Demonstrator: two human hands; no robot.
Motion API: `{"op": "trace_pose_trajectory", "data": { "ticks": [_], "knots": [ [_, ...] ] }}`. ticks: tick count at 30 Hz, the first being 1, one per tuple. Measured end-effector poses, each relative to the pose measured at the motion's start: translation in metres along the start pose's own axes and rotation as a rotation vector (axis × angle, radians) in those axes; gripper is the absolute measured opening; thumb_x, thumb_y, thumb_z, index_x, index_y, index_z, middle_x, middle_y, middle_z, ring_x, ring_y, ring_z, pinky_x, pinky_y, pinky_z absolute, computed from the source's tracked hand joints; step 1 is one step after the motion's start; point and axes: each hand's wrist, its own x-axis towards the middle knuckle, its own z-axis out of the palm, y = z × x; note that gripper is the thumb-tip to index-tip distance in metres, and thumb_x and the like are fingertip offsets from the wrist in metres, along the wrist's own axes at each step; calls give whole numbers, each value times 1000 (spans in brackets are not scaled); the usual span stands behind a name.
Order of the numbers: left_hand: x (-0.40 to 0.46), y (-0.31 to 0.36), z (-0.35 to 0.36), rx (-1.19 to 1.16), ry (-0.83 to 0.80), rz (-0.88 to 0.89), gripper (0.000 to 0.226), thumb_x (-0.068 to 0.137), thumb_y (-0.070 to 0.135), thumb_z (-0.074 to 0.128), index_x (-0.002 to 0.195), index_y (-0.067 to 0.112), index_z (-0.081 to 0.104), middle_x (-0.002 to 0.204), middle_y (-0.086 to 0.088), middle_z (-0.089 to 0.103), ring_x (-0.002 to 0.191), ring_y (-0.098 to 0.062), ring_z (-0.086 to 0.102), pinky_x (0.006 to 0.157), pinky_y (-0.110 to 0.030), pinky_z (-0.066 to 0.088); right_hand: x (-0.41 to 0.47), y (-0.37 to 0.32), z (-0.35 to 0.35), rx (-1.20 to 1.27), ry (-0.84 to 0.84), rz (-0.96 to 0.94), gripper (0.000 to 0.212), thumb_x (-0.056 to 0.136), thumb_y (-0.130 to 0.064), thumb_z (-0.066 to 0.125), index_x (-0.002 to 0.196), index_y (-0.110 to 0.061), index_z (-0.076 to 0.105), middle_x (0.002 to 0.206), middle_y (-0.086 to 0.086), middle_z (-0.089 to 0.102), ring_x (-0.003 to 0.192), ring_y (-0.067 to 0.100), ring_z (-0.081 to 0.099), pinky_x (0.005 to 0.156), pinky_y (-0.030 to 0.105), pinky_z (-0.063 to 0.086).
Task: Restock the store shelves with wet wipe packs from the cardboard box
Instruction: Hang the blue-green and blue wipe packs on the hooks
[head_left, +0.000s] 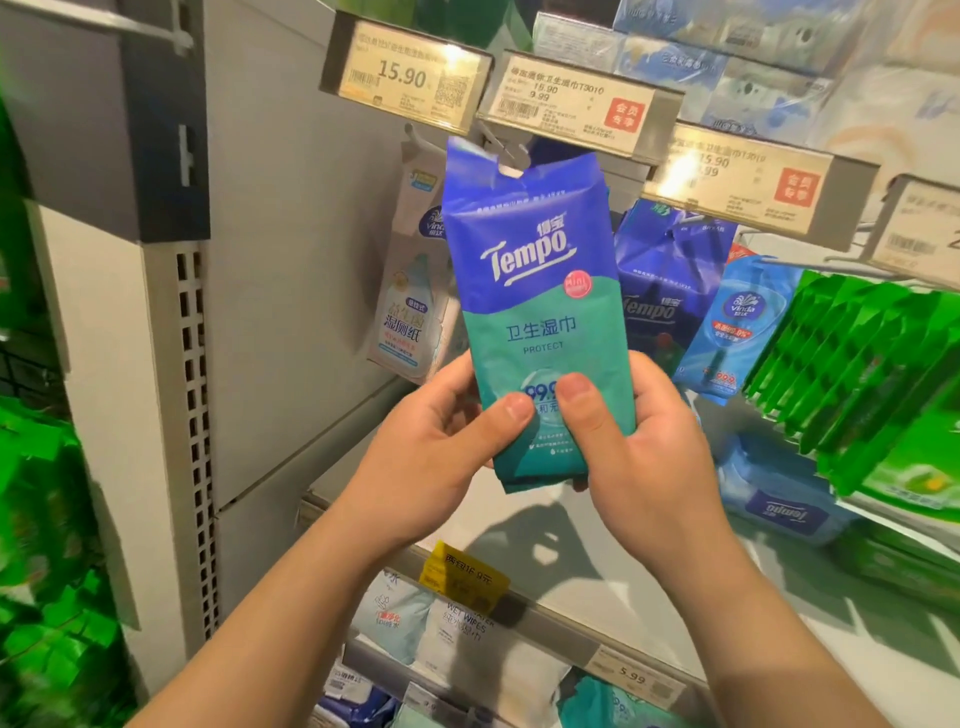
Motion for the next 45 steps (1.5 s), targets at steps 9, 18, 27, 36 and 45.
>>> {"op": "trace_pose_trajectory", "data": {
  "ticks": [9, 18, 27, 36, 45],
  "knots": [
    [22, -1, 10, -38, -73, 13, 36, 90, 23, 58, 125, 17, 61, 110, 10, 77, 93, -9, 74, 77, -21, 58, 15, 9, 0, 14, 90, 11, 41, 80, -69, 56, 100, -34, 65, 82, -14, 72, 61, 8, 64, 58, 32, 51],
    [34, -14, 6, 4, -69, -38, 40, 97, 31, 62, 136, 19, 60, 128, -2, 71, 116, -23, 69, 96, -40, 56, 17, 29, 6, 153, 113, 114, 43, 82, -70, 59, 102, -32, 67, 90, -3, 74, 74, 22, 66, 66, 43, 50],
    [29, -36, 1, -34, -2, -147, 35, 97, 40, 63, 130, 27, 65, 122, 1, 74, 110, -17, 71, 88, -33, 58, 17, 43, 26, 100, 127, 193, 33, 85, -63, 57, 100, -35, 64, 88, -5, 72, 72, 24, 70, 48, 42, 56],
    [42, -50, -9, -171, 186, -304, 41, 102, 38, 57, 120, 2, 67, 108, -19, 75, 68, -19, 64, 79, -39, 55, 41, 41, 62, 140, 207, 372, 26, 98, -50, 60, 96, -24, 57, 81, -10, 70, 47, 29, 69, 52, 55, 59],
    [58, -43, -1, -290, 255, -445, 28, 106, 30, 53, 114, 10, 70, 93, -10, 74, 48, -14, 54, 54, -26, 46, 52, 51, 81, 159, 268, 481, 52, 72, -82, 55, 94, -35, 56, 95, -4, 72, 76, 34, 74, 73, 53, 62]
  ]
}}
